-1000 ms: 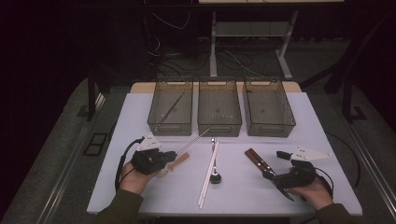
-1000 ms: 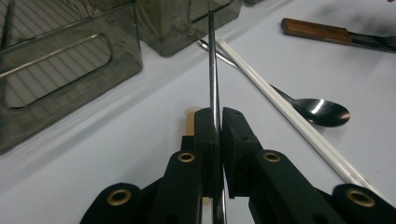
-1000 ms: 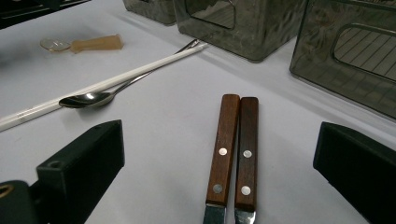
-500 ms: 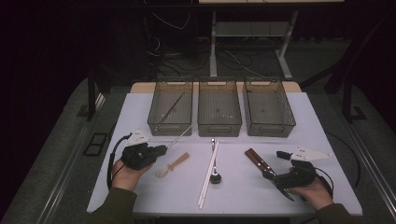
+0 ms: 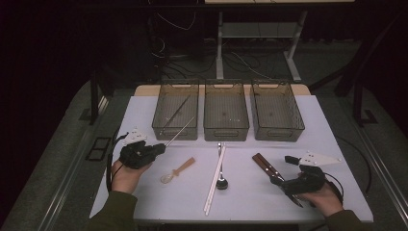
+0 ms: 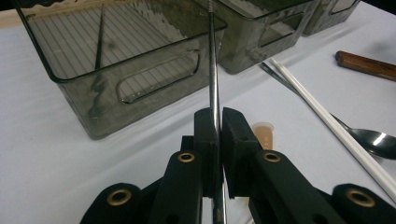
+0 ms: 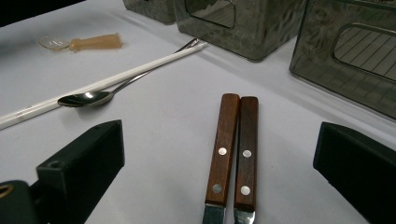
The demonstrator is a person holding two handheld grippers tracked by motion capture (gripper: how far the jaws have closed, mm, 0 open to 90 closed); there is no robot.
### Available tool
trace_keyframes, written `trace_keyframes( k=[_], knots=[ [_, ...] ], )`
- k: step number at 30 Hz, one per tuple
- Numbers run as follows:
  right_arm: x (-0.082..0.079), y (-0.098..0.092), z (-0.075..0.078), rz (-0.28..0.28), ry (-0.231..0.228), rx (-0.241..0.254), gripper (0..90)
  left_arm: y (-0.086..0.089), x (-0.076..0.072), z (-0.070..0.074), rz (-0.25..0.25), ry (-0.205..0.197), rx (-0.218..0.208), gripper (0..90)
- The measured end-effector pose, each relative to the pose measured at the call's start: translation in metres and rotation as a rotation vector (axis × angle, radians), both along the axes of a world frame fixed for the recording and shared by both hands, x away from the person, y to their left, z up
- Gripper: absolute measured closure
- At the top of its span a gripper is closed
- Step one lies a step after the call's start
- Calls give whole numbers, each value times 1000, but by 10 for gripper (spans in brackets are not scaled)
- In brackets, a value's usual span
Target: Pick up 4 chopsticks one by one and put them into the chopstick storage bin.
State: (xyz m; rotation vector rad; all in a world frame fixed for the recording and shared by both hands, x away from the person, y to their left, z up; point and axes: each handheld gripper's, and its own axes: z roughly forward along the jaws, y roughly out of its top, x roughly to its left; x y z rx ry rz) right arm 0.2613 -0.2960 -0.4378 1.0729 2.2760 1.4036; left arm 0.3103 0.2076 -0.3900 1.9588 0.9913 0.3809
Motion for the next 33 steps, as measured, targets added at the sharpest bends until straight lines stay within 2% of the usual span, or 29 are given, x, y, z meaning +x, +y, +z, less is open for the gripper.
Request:
trace_keyframes(
  k=[9,17,31,33],
  knots=[
    [0,0,0,-3,1,0,21,-2,11,1,15,1,5,847],
    [0,0,0,-6,3,-2,21,-1,23,6,44,-3,2,847],
    [1,-1,-1,-8,5,2,21,-1,44,15,63,-13,2,847],
    [1,-1,-1,-10,4,4,21,-2,47,16,68,-16,-8,847]
  ],
)
